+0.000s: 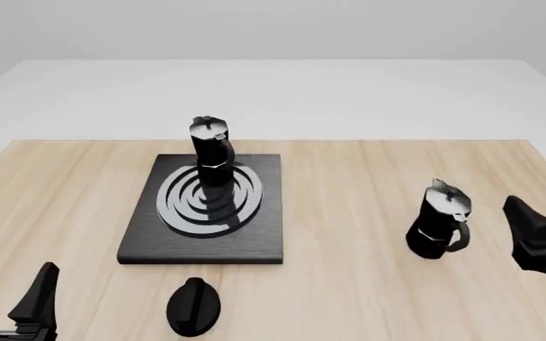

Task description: Put both moka pots on the stove.

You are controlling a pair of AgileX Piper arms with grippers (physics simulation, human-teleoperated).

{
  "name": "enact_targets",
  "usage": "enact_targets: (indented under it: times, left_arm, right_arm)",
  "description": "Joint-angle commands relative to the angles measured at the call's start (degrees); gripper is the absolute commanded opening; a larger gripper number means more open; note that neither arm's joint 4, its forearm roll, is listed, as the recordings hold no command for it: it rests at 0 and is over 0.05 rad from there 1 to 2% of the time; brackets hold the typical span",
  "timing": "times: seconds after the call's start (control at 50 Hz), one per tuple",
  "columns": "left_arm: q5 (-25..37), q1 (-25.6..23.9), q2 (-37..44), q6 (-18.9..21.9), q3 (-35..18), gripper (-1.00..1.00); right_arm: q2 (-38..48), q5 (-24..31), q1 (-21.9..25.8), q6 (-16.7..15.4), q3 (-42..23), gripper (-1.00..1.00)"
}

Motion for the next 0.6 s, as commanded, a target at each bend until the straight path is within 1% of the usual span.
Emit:
enact_targets:
  times: [0.02,0.26,0.44,0.6]
  left_arm:
    - [0.0,0.0,0.0,0.0,0.0,1.0]
    - [0.0,0.0,0.0,0.0,0.0,1.0]
    - [0.0,0.0,0.0,0.0,0.0,1.0]
    - [0.0,0.0,0.0,0.0,0.0,1.0]
  right_arm:
    - [2.8,-3.2,-2.6,0.4,1.4,1.0]
    - [10.2,-11.6,-2.7,0.2,4.5,1.0]
    - [14.5,-15.1,-2.4,0.9,4.9,1.0]
    - [17.3,-18.0,-2.2,0.7,5.6,1.0]
